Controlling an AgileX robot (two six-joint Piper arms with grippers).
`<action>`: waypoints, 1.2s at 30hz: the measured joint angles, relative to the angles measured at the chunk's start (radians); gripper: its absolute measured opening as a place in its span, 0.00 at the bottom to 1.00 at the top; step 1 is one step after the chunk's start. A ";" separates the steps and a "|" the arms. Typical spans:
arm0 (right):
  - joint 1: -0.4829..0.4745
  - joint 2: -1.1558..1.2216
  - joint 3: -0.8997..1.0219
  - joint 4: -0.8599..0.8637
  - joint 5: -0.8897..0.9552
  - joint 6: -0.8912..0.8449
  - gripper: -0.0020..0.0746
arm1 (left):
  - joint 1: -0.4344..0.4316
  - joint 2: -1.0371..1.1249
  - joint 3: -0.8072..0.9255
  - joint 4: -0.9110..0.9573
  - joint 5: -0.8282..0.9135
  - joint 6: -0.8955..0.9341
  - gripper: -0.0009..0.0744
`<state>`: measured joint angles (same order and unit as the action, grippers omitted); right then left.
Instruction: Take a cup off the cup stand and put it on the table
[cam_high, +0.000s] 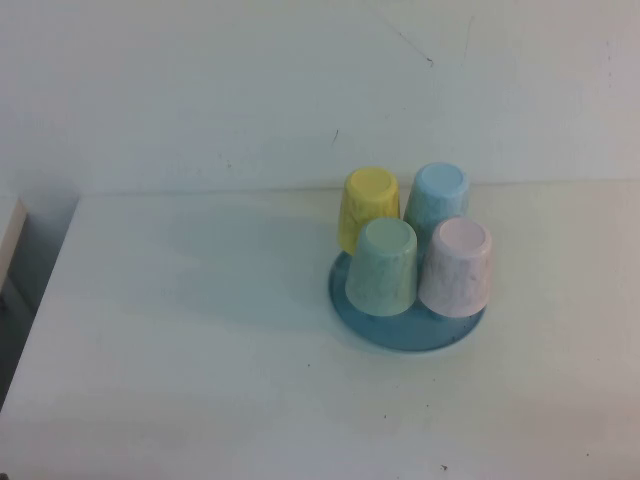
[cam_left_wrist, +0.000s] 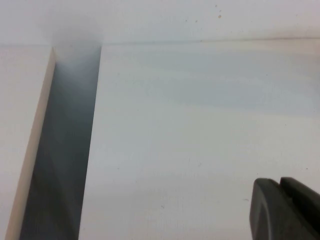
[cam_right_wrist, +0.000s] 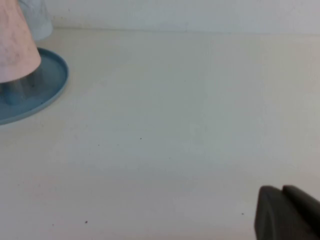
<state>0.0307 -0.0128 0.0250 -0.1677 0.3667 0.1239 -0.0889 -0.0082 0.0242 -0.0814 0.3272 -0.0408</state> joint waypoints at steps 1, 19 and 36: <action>0.000 0.000 0.000 0.000 0.000 0.000 0.02 | 0.000 0.000 0.000 0.000 0.000 0.000 0.01; 0.000 0.000 0.000 0.000 0.000 0.000 0.02 | 0.183 0.000 0.000 0.004 0.002 0.000 0.01; 0.000 0.000 0.000 -0.002 0.000 -0.009 0.02 | 0.073 0.000 -0.002 0.008 0.003 -0.003 0.01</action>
<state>0.0307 -0.0128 0.0250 -0.1699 0.3667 0.1148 -0.0158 -0.0082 0.0222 -0.0737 0.3300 -0.0435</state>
